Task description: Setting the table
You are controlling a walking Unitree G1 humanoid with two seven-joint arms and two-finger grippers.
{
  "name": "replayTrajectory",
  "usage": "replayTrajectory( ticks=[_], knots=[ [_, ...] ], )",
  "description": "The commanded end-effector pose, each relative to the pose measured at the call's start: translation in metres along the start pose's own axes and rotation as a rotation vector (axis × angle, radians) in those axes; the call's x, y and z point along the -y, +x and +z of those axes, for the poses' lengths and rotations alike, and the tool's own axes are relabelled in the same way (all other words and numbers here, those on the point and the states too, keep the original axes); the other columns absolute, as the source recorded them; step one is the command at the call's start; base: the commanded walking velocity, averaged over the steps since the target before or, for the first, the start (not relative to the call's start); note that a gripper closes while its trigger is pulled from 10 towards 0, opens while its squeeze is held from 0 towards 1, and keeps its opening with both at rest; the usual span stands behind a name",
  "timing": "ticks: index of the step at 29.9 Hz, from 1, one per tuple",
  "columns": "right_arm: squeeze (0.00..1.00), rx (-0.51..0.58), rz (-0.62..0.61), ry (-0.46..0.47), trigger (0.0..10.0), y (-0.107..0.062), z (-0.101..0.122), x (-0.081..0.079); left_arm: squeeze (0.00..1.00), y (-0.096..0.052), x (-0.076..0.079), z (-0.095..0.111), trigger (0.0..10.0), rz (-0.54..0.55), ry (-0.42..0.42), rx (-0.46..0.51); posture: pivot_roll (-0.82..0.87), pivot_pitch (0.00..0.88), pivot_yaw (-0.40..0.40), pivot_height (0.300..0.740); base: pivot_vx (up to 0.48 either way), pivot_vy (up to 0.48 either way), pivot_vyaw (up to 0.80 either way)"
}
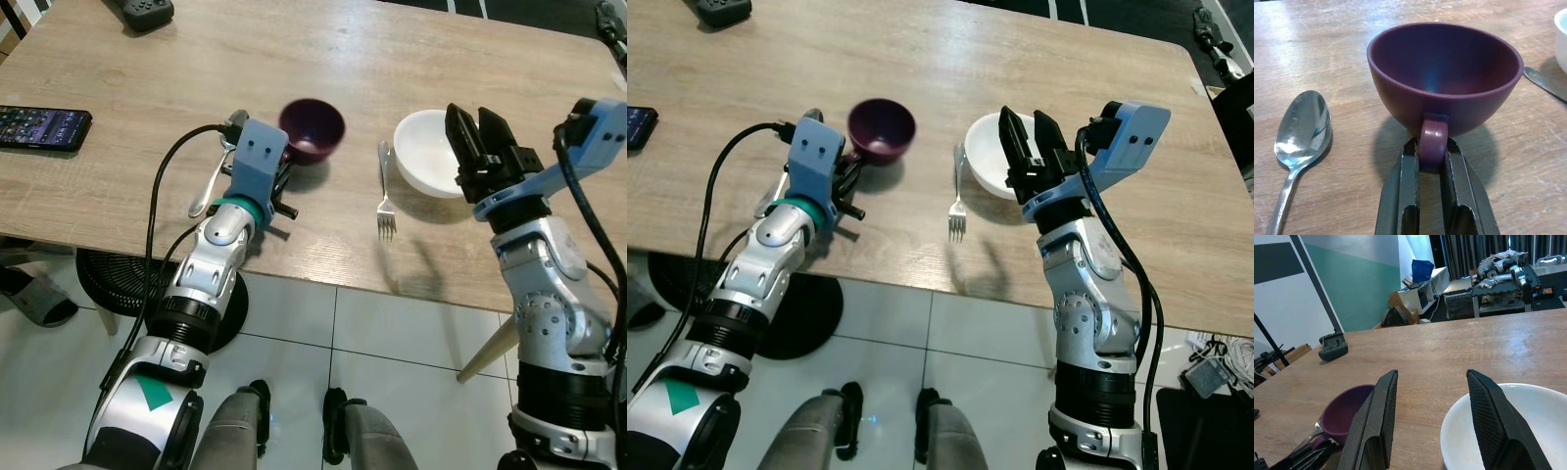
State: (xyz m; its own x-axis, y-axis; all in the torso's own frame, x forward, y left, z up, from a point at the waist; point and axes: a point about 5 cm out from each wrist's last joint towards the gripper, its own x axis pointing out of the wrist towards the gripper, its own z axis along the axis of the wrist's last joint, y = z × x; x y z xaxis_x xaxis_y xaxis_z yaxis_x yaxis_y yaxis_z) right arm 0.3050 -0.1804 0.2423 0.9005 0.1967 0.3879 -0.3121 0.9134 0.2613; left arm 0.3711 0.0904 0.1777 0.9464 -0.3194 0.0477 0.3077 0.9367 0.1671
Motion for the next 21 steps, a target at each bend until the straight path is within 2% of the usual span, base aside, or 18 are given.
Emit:
replayTrajectory(
  ticks=[1, 11, 12, 13, 14, 16, 17, 19, 20, 21],
  knots=[
    [0.00, -0.012, -0.014, 0.002, 10.0, -0.002, -0.003, 0.003, 0.00, 0.001, 0.002, -0.004, 0.0, 0.007, 0.000, -0.014, 0.09, 0.154, -0.015, 0.740, 0.000, 0.000, 0.00],
    [0.00, -0.013, -0.014, 0.004, 10.0, -0.002, -0.003, 0.002, 0.00, 0.000, -0.005, 0.001, 0.0, 0.021, 0.048, 0.016, 0.09, 0.156, -0.015, 0.740, 0.000, 0.000, 0.00],
    [0.00, -0.012, -0.015, 0.004, 10.0, -0.003, -0.002, 0.002, 0.00, -0.001, -0.011, 0.006, 10.0, 0.031, 0.069, 0.041, 0.09, 0.157, -0.014, 0.740, 0.000, 0.000, 0.00],
    [0.00, -0.012, -0.015, 0.004, 10.0, -0.003, -0.002, 0.002, 0.00, -0.001, -0.011, 0.006, 10.0, 0.031, 0.069, 0.041, 0.09, 0.157, -0.014, 0.740, 0.000, 0.000, 0.00],
    [0.00, -0.010, -0.016, 0.003, 10.0, -0.003, -0.002, 0.002, 0.00, -0.002, -0.021, 0.014, 10.0, 0.049, 0.077, 0.069, 0.10, 0.158, -0.017, 0.740, 0.000, 0.000, 0.00],
    [0.00, -0.010, -0.016, 0.003, 10.0, -0.003, -0.002, 0.002, 0.00, -0.002, -0.021, 0.014, 10.0, 0.049, 0.077, 0.069, 0.10, 0.158, -0.017, 0.740, 0.000, 0.000, 0.00],
    [0.00, -0.011, -0.019, 0.000, 10.0, -0.005, -0.002, 0.003, 0.00, -0.004, -0.049, 0.030, 10.0, 0.096, 0.066, 0.126, 0.10, 0.158, -0.023, 0.740, 0.000, 0.000, 0.00],
    [0.00, -0.011, -0.019, 0.000, 10.0, -0.005, -0.002, 0.003, 0.00, -0.004, -0.049, 0.030, 10.0, 0.096, 0.066, 0.126, 0.10, 0.158, -0.023, 0.740, 0.000, 0.000, 0.00],
    [0.00, -0.016, -0.020, -0.006, 10.0, -0.006, -0.003, 0.004, 0.00, -0.004, -0.059, 0.035, 10.0, 0.114, 0.047, 0.137, 0.11, 0.155, -0.025, 0.740, 0.000, 0.000, 0.00],
    [0.00, -0.016, -0.020, -0.006, 10.0, -0.006, -0.003, 0.004, 0.00, -0.004, -0.059, 0.035, 10.0, 0.114, 0.047, 0.137, 0.11, 0.155, -0.025, 0.740, 0.000, 0.000, 0.00]
  ],
)
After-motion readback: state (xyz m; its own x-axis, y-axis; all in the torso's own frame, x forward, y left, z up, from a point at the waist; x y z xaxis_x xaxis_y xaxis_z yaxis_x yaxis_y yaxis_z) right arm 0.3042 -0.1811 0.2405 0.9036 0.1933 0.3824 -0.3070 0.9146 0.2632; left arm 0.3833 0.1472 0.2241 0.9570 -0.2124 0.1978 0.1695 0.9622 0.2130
